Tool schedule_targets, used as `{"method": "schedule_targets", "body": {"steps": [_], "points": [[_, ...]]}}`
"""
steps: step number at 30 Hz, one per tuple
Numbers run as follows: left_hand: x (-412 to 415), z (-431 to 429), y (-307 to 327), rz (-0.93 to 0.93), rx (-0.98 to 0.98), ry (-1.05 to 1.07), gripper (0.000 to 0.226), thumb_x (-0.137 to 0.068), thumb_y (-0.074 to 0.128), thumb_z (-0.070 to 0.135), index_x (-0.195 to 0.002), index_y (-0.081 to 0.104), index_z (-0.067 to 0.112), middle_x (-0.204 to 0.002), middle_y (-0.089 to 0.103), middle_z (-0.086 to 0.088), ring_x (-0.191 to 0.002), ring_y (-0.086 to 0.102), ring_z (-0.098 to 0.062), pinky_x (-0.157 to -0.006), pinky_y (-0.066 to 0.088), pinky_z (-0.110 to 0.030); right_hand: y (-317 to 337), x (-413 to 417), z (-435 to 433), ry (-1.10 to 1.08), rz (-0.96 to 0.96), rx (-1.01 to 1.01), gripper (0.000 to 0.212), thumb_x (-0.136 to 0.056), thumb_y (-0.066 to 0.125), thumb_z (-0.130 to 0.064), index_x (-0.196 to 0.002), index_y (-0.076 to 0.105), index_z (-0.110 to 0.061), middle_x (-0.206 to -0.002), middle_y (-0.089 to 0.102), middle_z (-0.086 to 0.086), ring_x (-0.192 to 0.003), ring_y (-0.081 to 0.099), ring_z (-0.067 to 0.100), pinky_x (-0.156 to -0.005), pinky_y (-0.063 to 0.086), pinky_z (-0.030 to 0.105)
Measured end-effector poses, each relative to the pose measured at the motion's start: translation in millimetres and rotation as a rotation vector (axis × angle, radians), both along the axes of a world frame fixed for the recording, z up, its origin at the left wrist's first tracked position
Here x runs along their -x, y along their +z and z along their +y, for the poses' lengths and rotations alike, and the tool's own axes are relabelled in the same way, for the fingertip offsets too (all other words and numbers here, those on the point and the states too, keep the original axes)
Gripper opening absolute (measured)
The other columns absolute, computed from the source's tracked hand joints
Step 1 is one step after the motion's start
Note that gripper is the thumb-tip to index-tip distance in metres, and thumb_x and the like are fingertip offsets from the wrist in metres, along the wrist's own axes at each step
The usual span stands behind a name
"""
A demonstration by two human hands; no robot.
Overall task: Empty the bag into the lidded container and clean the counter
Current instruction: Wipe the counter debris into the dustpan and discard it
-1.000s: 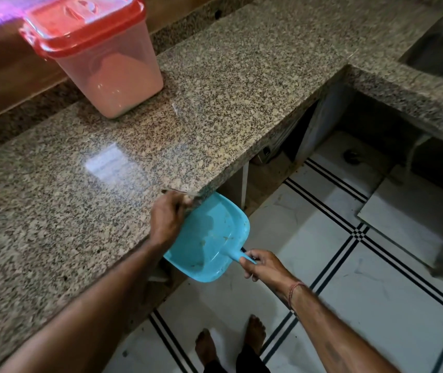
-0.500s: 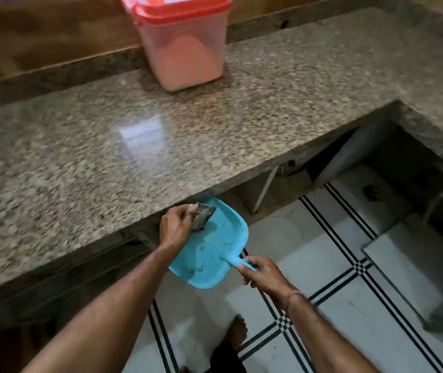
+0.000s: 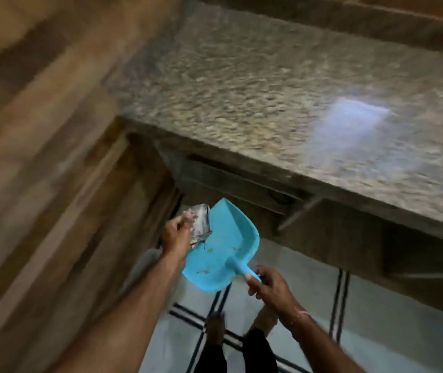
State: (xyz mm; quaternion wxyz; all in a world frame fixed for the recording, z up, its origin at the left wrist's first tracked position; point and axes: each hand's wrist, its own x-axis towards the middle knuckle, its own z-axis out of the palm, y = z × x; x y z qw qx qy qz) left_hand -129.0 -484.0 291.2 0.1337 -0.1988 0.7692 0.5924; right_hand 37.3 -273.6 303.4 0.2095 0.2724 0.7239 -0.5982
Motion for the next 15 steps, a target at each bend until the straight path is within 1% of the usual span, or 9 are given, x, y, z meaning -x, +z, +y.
{"method": "schedule_targets", "body": {"steps": [2, 4, 6, 8, 10, 11, 13, 14, 15], "points": [[-2.7, -64.8, -13.2, 0.013, 0.064, 0.103, 0.050, -0.081, 0.058, 0.068, -0.079, 0.075, 0.021, -0.071, 0.064, 0.004, -0.071, 0.053, -0.014, -0.068, 0.044, -0.036, -16.6, 23.1, -39.0, 0.112, -0.010, -0.013, 0.028, -0.097, 0.071, -0.033, -0.095, 0.073, -0.005, -0.068, 0.067, 0.000, -0.063, 0.061, 0.009, -0.061, 0.048, 0.024], [-12.9, -119.3, -24.6, -0.003, 0.120, 0.232, 0.056, -0.071, 0.052, 0.075, -0.072, 0.071, 0.022, -0.071, 0.064, -0.001, -0.072, 0.054, -0.015, -0.067, 0.044, -0.035, -37.9, 42.1, -74.8, 0.226, -0.025, -0.048, 0.031, -0.092, 0.073, -0.041, -0.095, 0.074, -0.010, -0.067, 0.067, -0.002, -0.063, 0.062, 0.010, -0.059, 0.049, 0.023], [-25.4, -160.9, -42.5, -0.009, 0.168, 0.352, 0.065, -0.068, 0.047, 0.076, -0.076, 0.072, 0.017, -0.075, 0.069, -0.011, -0.074, 0.057, -0.016, -0.068, 0.047, -0.037, -63.9, 56.0, -103.8, 0.321, -0.062, -0.054, 0.026, -0.092, 0.075, -0.036, -0.093, 0.074, -0.010, -0.066, 0.065, -0.002, -0.063, 0.062, 0.012, -0.057, 0.049, 0.021], [-36.4, -185.5, -52.0, -0.032, 0.253, 0.418, 0.073, -0.069, 0.042, 0.077, -0.073, 0.069, 0.009, -0.078, 0.071, -0.024, -0.069, 0.054, -0.017, -0.065, 0.047, -0.039, -85.6, 66.1, -123.9, 0.410, -0.082, -0.085, 0.018, -0.094, 0.074, -0.033, -0.093, 0.074, -0.015, -0.067, 0.067, -0.003, -0.062, 0.064, 0.010, -0.057, 0.049, 0.019], [-47.7, -208.3, -74.5, -0.058, 0.315, 0.464, 0.071, -0.070, 0.037, 0.076, -0.069, 0.064, 0.011, -0.080, 0.069, -0.028, -0.065, 0.052, -0.020, -0.063, 0.042, -0.037, -117.2, 77.0, -144.9, 0.486, -0.116, -0.127, 0.017, -0.094, 0.074, -0.036, -0.092, 0.074, -0.019, -0.067, 0.068, -0.004, -0.061, 0.065, 0.006, -0.057, 0.049, 0.017], [-52.2, -214.3, -86.2, -0.072, 0.343, 0.475, 0.071, -0.070, 0.036, 0.075, -0.071, 0.066, 0.011, -0.079, 0.069, -0.027, -0.066, 0.057, -0.025, -0.063, 0.043, -0.037, -129.5, 81.5, -151.4, 0.508, -0.145, -0.143, 0.017, -0.094, 0.074, -0.035, -0.092, 0.074, -0.018, -0.067, 0.068, -0.004, -0.059, 0.065, 0.006, -0.057, 0.049, 0.018], [-63.0, -227.8, -116.6, -0.104, 0.373, 0.520, 0.071, -0.072, 0.037, 0.074, -0.074, 0.070, 0.011, -0.075, 0.070, -0.020, -0.072, 0.065, -0.031, -0.066, 0.048, -0.039, -162.8, 92.3, -168.8, 0.579, -0.193, -0.189, 0.021, -0.093, 0.074, -0.037, -0.093, 0.073, -0.015, -0.066, 0.068, -0.003, -0.059, 0.066, 0.008, -0.065, 0.055, 0.029], [-67.3, -232.6, -132.6, -0.132, 0.372, 0.535, 0.072, -0.074, 0.039, 0.074, -0.078, 0.072, 0.011, -0.076, 0.072, -0.015, -0.076, 0.068, -0.030, -0.070, 0.050, -0.038, -179.2, 97.2, -178.0, 0.615, -0.223, -0.213, 0.024, -0.092, 0.074, -0.039, -0.090, 0.072, -0.016, -0.066, 0.069, -0.002, -0.061, 0.069, 0.013, -0.070, 0.058, 0.035], [-73.1, -237.1, -154.9, -0.159, 0.368, 0.562, 0.072, -0.077, 0.043, 0.072, -0.087, 0.077, 0.010, -0.084, 0.076, -0.012, -0.084, 0.070, -0.029, -0.074, 0.053, -0.038, -200.1, 100.9, -188.4, 0.657, -0.247, -0.225, 0.026, -0.092, 0.073, -0.043, -0.085, 0.070, -0.017, -0.067, 0.071, -0.001, -0.066, 0.072, 0.018, -0.075, 0.060, 0.039]]}}
